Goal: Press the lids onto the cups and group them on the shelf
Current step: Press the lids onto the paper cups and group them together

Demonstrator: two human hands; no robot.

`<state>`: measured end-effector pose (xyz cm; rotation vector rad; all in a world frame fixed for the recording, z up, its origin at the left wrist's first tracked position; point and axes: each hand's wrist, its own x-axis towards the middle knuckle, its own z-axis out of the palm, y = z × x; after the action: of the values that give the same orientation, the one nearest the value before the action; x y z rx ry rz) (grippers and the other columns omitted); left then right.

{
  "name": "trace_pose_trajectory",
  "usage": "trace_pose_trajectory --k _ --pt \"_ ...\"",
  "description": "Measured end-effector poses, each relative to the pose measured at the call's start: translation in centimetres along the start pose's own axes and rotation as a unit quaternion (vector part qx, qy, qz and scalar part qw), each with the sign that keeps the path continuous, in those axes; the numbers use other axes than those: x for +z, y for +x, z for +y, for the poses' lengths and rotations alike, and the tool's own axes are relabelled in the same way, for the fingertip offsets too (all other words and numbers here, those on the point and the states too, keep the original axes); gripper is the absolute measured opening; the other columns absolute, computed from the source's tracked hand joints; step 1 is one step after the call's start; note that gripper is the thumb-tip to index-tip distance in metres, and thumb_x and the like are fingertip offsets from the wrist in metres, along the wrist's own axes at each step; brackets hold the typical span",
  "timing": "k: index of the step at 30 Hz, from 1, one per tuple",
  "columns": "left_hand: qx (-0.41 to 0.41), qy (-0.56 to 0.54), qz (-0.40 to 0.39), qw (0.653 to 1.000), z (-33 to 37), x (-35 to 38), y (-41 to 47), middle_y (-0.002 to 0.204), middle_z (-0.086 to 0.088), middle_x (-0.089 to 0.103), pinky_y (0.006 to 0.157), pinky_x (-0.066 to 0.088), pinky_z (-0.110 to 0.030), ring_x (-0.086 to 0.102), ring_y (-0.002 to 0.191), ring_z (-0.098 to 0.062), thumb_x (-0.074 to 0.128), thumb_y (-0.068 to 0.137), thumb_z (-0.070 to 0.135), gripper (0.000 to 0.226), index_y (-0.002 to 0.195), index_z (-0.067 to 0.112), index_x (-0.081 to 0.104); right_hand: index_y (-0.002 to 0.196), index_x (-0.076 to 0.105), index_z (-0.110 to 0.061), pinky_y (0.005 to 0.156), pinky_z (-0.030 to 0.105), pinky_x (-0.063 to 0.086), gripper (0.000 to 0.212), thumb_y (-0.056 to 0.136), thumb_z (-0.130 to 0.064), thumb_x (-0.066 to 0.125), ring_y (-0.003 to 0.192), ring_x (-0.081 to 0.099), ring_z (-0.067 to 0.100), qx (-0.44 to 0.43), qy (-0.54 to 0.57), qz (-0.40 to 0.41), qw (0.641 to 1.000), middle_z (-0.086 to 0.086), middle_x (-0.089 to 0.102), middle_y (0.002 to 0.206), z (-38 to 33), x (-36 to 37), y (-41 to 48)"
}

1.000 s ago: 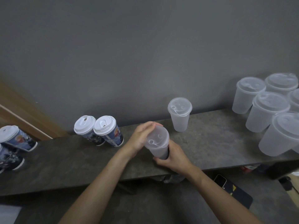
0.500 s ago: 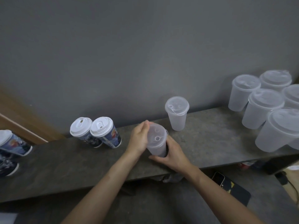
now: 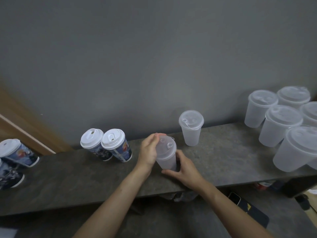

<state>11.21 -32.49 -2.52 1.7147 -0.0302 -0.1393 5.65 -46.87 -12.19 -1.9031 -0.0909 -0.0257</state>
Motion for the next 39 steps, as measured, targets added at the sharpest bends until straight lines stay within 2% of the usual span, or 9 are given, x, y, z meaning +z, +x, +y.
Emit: trace_pose_trajectory --k 5,8,12,15,18,23,26,33,39 --pt "-0.052 -0.175 -0.043 0.982 6.3 -0.8 0.3 0.114 -0.02 0.071 0.091 0.049 -0.037 0.066 0.103 -0.03 0.045 0.107 0.03 0.033 0.112 0.005 0.066 0.138 0.051 -0.032 0.097 0.03 0.056 0.055 0.091 -0.037 0.078 0.124 0.063 0.009 -0.002 0.146 -0.041 0.988 -0.015 0.066 0.129 -5.2 -1.8 -1.0" --pt "0.023 -0.204 -0.148 0.968 12.3 -2.4 0.7 0.139 -0.028 0.057 0.112 0.037 -0.059 0.053 0.128 -0.05 0.055 0.094 0.061 0.069 0.137 0.006 0.052 0.136 0.055 -0.025 0.091 0.027 0.056 0.054 0.09 -0.051 0.068 0.116 0.067 0.01 -0.038 0.226 -0.032 0.973 -0.015 0.071 0.117 -12.5 -3.4 -0.1" --pt "0.157 -0.141 -0.173 0.962 21.4 -3.3 0.4 0.14 -0.034 0.052 0.108 0.036 -0.07 0.047 0.13 -0.056 0.079 0.08 0.038 0.078 0.143 0.004 0.047 0.124 0.062 -0.022 0.079 0.032 0.058 0.087 0.06 -0.08 0.078 0.103 0.071 0.02 -0.061 0.309 -0.036 0.948 -0.007 0.075 0.104 -21.9 -6.6 1.4" --pt "0.194 -0.147 -0.163 0.956 26.6 -3.0 -0.2 0.132 -0.033 0.058 0.103 0.044 -0.066 0.054 0.124 -0.054 0.075 0.084 0.034 0.064 0.137 0.005 0.055 0.117 0.065 -0.016 0.068 0.033 0.06 0.083 0.06 -0.072 0.084 0.088 0.072 0.022 -0.098 0.367 -0.046 0.924 -0.001 0.076 0.094 -26.8 -8.9 1.7" --pt "0.223 -0.148 -0.156 0.951 29.6 -2.5 -1.0 0.112 -0.021 0.071 0.087 0.058 -0.048 0.07 0.103 -0.037 0.072 0.086 0.029 0.048 0.127 0.006 0.062 0.115 0.064 -0.01 0.058 0.033 0.059 0.056 0.078 -0.052 0.066 0.076 0.071 0.022 -0.103 0.403 -0.037 0.909 0.004 0.075 0.084 -29.9 -10.5 1.4" --pt "0.284 -0.169 -0.19 0.925 32.4 -1.1 -2.1 0.105 -0.01 0.066 0.064 0.053 -0.035 0.065 0.087 -0.024 0.073 0.083 0.023 0.058 0.134 0.004 0.055 0.132 0.058 0.002 0.053 0.032 0.056 0.098 0.065 -0.064 0.086 0.067 0.065 0.024 -0.099 0.515 -0.088 0.847 0.02 0.066 0.089 -32.0 -12.6 0.6" --pt "0.29 -0.187 -0.237 0.908 33.5 -0.9 -2.4 0.103 -0.011 0.059 0.046 0.045 -0.026 0.061 0.078 -0.02 0.068 0.086 0.02 0.058 0.138 0.004 0.05 0.129 0.062 0.0 0.049 0.03 0.052 0.079 0.081 -0.063 0.068 0.061 0.063 0.022 -0.1 0.579 -0.144 0.797 0.018 0.065 0.091 -32.9 -14.2 -0.3" --pt "0.347 -0.148 -0.181 0.908 35.8 -0.6 -2.3 0.125 -0.017 0.067 0.086 0.056 -0.046 0.067 0.105 -0.025 0.082 0.071 0.038 0.069 0.132 0.014 0.059 0.095 0.081 -0.003 0.052 0.033 0.056 0.083 0.038 -0.062 0.097 0.054 0.061 0.026 -0.091 0.523 -0.126 0.838 0.022 0.061 0.074 -35.1 -15.5 -0.7" --pt "0.309 -0.215 -0.256 0.891 36.2 0.3 -2.3 0.111 -0.014 0.056 0.079 0.03 -0.048 0.051 0.097 -0.032 0.067 0.091 0.036 0.05 0.132 0.01 0.061 0.118 0.066 0.0 0.055 0.03 0.054 0.077 0.075 -0.064 0.066 0.057 0.057 0.022 -0.102 0.55 -0.116 0.821 0.017 0.057 0.074 -36.5 -16.1 -1.0"
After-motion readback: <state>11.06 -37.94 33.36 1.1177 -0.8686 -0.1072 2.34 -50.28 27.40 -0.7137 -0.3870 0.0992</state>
